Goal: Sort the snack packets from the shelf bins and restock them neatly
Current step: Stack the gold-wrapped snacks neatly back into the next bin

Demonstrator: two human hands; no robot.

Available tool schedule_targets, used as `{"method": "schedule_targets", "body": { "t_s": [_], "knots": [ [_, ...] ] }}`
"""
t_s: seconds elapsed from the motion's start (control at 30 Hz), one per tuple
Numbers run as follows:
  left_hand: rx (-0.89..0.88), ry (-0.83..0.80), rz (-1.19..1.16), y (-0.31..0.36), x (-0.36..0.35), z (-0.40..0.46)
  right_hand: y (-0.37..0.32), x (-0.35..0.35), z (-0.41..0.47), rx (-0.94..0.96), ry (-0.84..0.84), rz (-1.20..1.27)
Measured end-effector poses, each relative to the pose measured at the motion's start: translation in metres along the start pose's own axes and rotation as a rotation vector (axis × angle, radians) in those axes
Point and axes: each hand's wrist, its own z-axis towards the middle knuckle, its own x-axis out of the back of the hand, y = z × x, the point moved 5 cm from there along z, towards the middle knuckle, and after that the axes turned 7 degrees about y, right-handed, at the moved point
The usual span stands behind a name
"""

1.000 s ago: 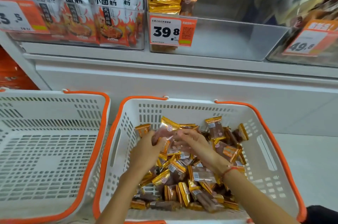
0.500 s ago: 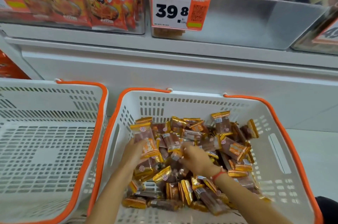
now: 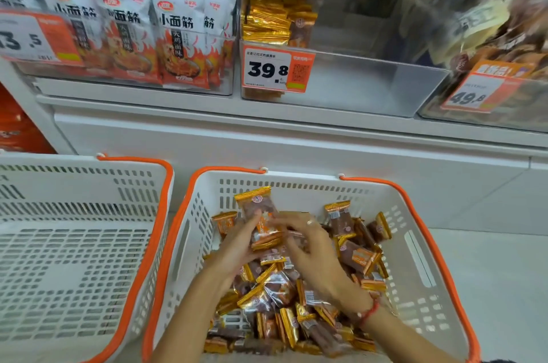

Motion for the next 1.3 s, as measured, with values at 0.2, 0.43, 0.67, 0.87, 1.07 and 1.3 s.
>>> {"method": "schedule_targets", "body": {
  "t_s": [0.2, 0.43, 0.67, 0.87, 1.07, 1.3],
  "knots": [
    [-0.091, 0.029, 0.079, 0.012, -0.014, -0.008, 0.005, 0.006, 0.018, -0.363, 0.142, 0.217],
    [-0.072, 0.197, 0.046, -0.005, 0.01, -0.007, 0.035, -0.012, 0.013, -0.275, -0.054, 0.176],
    [0.037, 0.286, -0.168, -0.012, 0.047, 0.013, 0.149, -0.059, -0.049, -0.049, -0.882, -0.739],
    [0.032, 0.278, -0.164, -0.018, 0.044, 0.021, 0.148, -0.071, -0.047, 0.065, -0.906, -0.833],
    [0.143, 0.233, -0.167, -0.016, 0.039, 0.026, 0.118, 0.002, 0.011, -0.368, -0.28, -0.187],
    [0.1, 0.18, -0.124, -0.004, 0.023, 0.012, 0.01, 0.052, 0.032, -0.035, 0.306, 0.045]
  ]
}}
